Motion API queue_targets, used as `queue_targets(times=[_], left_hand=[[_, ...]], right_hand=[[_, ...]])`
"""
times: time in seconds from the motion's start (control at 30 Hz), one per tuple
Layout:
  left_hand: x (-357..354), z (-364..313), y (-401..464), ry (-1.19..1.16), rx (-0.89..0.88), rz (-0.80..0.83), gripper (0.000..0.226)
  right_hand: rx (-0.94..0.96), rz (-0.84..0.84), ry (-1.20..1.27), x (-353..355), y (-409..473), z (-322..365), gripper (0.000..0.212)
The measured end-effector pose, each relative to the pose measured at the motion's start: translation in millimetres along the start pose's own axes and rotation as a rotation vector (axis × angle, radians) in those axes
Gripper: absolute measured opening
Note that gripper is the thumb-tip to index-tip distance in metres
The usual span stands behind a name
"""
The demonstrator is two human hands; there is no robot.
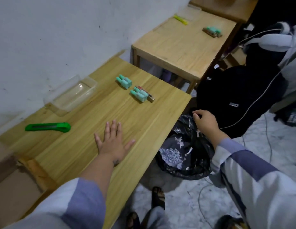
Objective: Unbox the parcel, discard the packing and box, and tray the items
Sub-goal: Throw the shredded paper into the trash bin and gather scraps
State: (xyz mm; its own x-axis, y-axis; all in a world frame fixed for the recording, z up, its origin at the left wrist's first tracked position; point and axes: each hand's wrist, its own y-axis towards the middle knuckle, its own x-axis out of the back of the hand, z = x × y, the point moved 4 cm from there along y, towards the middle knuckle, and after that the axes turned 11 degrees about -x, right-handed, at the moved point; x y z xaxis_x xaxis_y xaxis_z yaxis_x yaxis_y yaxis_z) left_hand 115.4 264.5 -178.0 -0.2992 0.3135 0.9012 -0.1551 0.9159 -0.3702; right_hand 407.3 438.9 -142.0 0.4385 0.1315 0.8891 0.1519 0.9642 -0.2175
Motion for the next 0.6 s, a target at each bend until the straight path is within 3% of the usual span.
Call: queue_targets(times=[0.27,0.6], left_hand=[[0,3,1,0.012,0.002,-0.002,0.086],[2,4,0,0.015,-0.007,0.028,0.086]], right_hand=[[-0.025,-0.112,0.096,8,-5,13,0.021],[0.038,-0.019,-0.010,-13,-33,45,0.026]])
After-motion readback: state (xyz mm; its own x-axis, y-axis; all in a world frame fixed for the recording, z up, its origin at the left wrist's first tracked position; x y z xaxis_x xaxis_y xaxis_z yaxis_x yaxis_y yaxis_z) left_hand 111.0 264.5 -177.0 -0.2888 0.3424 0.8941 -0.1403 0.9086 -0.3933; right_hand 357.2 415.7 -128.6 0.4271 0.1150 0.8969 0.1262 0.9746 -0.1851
